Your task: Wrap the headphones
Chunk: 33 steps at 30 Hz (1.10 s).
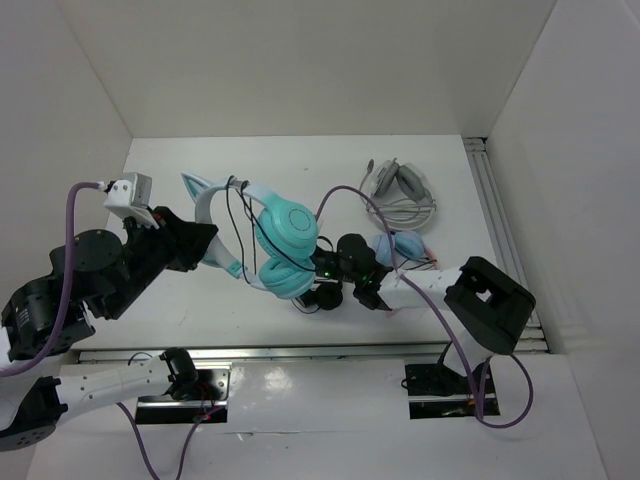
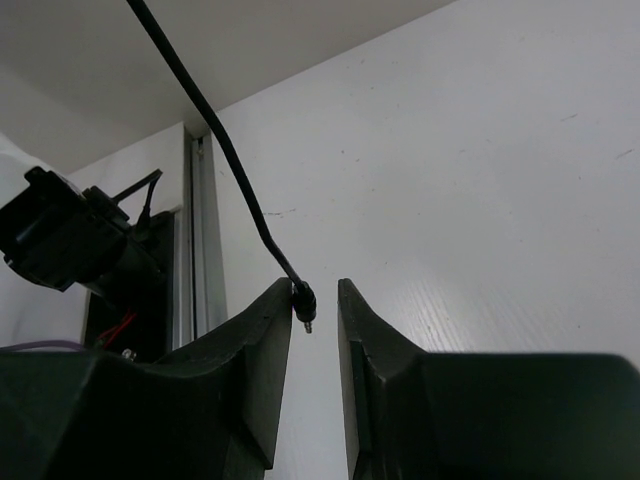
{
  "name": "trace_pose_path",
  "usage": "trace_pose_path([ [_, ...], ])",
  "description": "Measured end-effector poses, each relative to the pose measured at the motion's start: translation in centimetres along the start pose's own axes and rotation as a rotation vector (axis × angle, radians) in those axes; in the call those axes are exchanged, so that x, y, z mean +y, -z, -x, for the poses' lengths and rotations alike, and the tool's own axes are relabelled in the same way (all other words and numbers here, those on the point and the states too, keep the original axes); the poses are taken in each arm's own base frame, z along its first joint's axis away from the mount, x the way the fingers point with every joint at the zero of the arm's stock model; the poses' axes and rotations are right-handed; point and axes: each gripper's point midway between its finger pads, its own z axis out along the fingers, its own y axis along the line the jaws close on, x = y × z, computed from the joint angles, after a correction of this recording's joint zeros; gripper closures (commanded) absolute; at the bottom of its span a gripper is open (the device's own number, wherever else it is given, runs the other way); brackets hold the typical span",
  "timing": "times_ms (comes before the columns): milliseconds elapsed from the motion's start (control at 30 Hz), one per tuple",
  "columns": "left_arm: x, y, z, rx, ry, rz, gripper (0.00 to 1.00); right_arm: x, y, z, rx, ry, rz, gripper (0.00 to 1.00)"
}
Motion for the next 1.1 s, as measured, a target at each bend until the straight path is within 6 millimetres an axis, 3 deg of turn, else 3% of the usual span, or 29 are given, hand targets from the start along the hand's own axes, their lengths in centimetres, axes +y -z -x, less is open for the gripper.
trace_pose_path([
  [267, 0.0, 0.0, 0.0, -0.002, 0.0, 0.002, 1.0, -0.1, -0.4, -1.3, 0.028, -0.013, 0.001, 0.69],
  [533, 0.3, 0.3, 0.1, -0.009, 0.004, 0.003, 1.0, 0.2, -0.6, -0.6, -0.003, -0.007, 0.013, 0.7],
  [700, 0.5, 0.2, -0.2, -0.004, 0.002, 0.006, 1.0, 0.2, -0.8, -0.4, -0.011, -0.006, 0.016, 0.96],
  [1000, 0.9, 0.2, 0.1, -0.019, 0.007, 0.028, 1.0, 0.5, -1.2, -0.1, -0.033, -0.011, -0.003, 1.0],
  [1100, 1.7, 0.3, 0.4, -0.043, 0.025, 0.073, 1.0, 1.9, -1.3, -1.1, 0.003, 0.003, -0.021, 1.0],
])
